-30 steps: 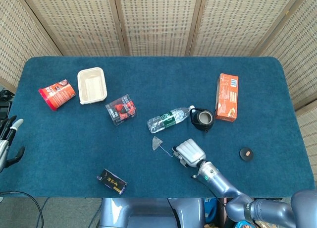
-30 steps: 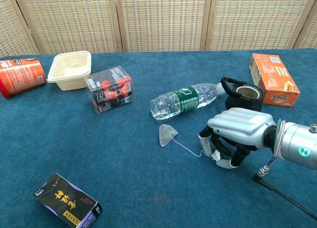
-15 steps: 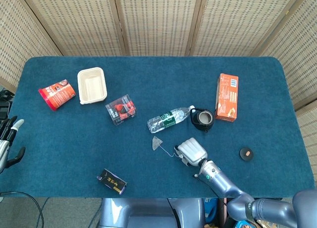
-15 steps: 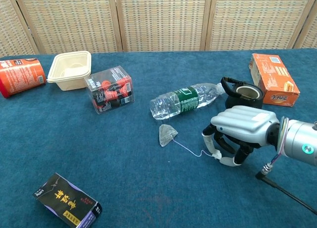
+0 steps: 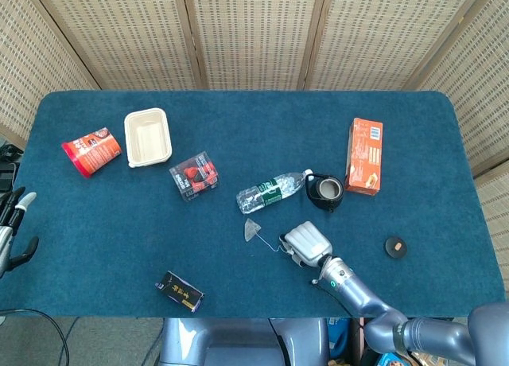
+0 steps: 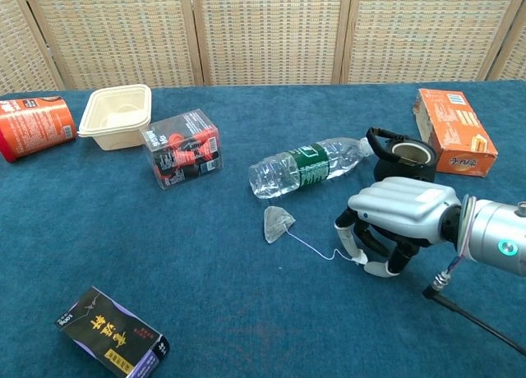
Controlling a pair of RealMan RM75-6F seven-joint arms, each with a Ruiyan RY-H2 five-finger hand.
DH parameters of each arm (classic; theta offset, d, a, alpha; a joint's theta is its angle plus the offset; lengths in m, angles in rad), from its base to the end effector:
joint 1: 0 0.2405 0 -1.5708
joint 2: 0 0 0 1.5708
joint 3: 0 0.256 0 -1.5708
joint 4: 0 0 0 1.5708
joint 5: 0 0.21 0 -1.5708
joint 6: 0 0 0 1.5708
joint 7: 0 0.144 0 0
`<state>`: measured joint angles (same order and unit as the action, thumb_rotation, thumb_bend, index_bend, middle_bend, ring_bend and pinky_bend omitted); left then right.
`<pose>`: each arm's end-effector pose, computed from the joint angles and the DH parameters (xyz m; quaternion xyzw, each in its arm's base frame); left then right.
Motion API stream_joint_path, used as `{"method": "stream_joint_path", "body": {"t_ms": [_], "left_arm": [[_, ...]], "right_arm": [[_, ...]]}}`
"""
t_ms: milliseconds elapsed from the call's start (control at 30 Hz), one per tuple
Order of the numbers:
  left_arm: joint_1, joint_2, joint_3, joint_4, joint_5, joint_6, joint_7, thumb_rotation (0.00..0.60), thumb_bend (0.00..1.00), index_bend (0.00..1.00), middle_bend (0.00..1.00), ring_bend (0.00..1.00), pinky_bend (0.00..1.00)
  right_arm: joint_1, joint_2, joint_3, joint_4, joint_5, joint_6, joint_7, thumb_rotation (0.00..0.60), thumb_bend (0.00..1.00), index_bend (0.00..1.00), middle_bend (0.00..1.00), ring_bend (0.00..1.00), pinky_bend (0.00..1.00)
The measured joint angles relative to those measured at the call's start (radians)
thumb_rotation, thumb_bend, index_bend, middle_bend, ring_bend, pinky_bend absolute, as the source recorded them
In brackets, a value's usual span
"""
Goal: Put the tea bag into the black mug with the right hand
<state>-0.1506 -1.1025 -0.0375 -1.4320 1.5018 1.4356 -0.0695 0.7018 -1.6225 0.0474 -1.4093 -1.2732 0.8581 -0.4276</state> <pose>-0.3382 0.2038 0.1781 -0.6318 -0.3465 -0.3539 0.5962 -0.1690 -0.2974 -0.0663 0.8375 -0.3065 0.2844 0.3518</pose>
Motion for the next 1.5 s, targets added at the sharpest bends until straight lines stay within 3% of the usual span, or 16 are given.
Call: {"method": "stream_joint_path", "body": {"t_ms": [433, 1000, 1500], "left_arm": [[0.001, -0.001, 0.001, 0.006, -0.001, -0.004, -0.005, 0.600, 0.44, 0.00, 0.00, 0.00, 0.00], [0.001, -0.003, 0.001, 0.010, -0.002, -0.008, -0.007, 0.600, 0.44, 0.00, 0.00, 0.00, 0.00], [-0.002, -0.004, -0.001, 0.006, 0.000, -0.009, -0.004, 0.600, 0.44, 0.00, 0.00, 0.00, 0.00]], "right_arm": [[0.002, -0.008, 0.004, 0.007, -0.003, 0.011, 0.015, 0.600, 0.55, 0.61, 0.80, 0.79, 0.98], [-0.006, -0.017, 0.010, 0.021, -0.003, 0.032, 0.036, 0.600, 0.70, 0.61, 0.81, 0.80, 0.98], [-0.016, -0.001, 0.017, 0.005, -0.019, 0.061, 0.059, 0.600, 0.72, 0.61, 0.81, 0.80, 0.98]]}}
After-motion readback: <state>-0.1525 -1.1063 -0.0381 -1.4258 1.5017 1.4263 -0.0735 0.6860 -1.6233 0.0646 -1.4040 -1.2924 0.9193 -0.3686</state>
